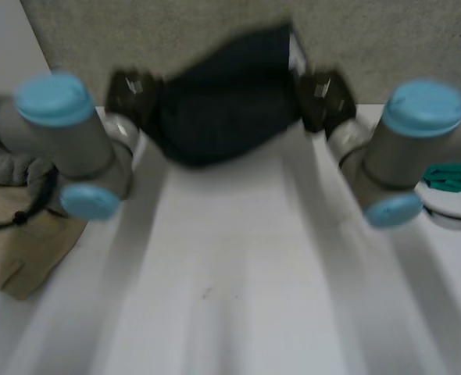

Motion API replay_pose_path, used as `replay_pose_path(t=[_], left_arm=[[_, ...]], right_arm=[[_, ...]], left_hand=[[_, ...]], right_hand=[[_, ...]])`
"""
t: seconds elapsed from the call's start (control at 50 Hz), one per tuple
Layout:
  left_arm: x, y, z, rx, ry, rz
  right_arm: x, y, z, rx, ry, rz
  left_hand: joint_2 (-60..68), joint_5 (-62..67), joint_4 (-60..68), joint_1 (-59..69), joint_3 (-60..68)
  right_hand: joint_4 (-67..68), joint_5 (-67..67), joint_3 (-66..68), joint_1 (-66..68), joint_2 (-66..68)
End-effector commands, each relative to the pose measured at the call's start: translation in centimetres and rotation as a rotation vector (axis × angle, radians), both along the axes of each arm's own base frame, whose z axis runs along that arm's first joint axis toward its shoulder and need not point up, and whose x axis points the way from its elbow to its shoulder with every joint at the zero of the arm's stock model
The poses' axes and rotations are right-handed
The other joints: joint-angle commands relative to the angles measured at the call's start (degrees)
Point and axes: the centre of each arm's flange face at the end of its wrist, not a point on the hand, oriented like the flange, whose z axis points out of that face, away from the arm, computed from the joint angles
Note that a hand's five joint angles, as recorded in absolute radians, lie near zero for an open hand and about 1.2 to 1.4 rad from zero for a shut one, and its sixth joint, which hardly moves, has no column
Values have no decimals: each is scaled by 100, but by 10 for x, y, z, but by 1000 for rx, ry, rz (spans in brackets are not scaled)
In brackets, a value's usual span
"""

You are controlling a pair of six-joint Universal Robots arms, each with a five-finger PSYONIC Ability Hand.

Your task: Fold the laundry.

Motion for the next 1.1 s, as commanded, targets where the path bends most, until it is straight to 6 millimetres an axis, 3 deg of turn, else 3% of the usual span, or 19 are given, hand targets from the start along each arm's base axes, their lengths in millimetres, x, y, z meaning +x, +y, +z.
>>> replay_pose_path(t=[0.02, 0.06, 0.18, 0.34, 0.5, 0.72, 0.78, 0.86, 0.88, 1.0, 1.1], left_arm=[[-3, 35, -70, 162, -259, -18], [-1, 43, -67, 185, -294, -17], [5, 55, -47, 230, -283, -19], [19, 65, -38, 257, -251, -2], [24, 93, -51, 303, -264, -71], [16, 92, -72, 281, -274, -106], [12, 88, -82, 288, -295, -118], [10, 83, -93, 306, -329, -119], [11, 81, -95, 316, -337, -114], [17, 87, -81, 364, -350, -113], [28, 119, -49, 454, -354, -137]], right_arm=[[-17, 24, -91, 280, 279, -12], [-21, 27, -89, 315, 287, -19], [-26, 35, -71, 343, 252, -25], [-35, 42, -71, 386, 256, -37], [-43, 44, -80, 439, 277, -48], [-43, 45, -82, 448, 280, -45], [-43, 45, -82, 446, 278, -47], [-43, 45, -83, 444, 280, -47], [-43, 45, -83, 445, 283, -48], [-46, 48, -76, 455, 291, -53], [-59, 70, -49, 495, 387, -26]], left_hand=[[-1044, -868, -1039, -877, -991], [-2074, -1899, -2070, -1908, -2022], [-3257, -3081, -3252, -3090, -3204], [-2285, -2109, -2280, -2118, -2232], [-1978, -1803, -1974, -1812, -1926], [-2047, -1871, -2042, -1880, -1994], [-1645, -1469, -1640, -1478, -1592], [-15, 160, -11, 151, 37], [1136, 1311, 1140, 1303, 1189], [1148, 1323, 1152, 1314, 1200], [1148, 1323, 1152, 1314, 1200]], right_hand=[[1142, 1221, 1187, 1605, 1267], [1142, 1221, 1187, 1605, 1267], [1142, 1221, 1187, 1605, 1267], [1142, 1221, 1187, 1605, 1267], [1142, 1221, 1187, 1605, 1267], [1142, 1221, 1187, 1605, 1267], [1142, 1221, 1187, 1605, 1267], [1142, 1221, 1187, 1605, 1267], [1142, 1221, 1187, 1605, 1267], [1142, 1221, 1187, 1605, 1267], [1142, 1221, 1187, 1605, 1267]])
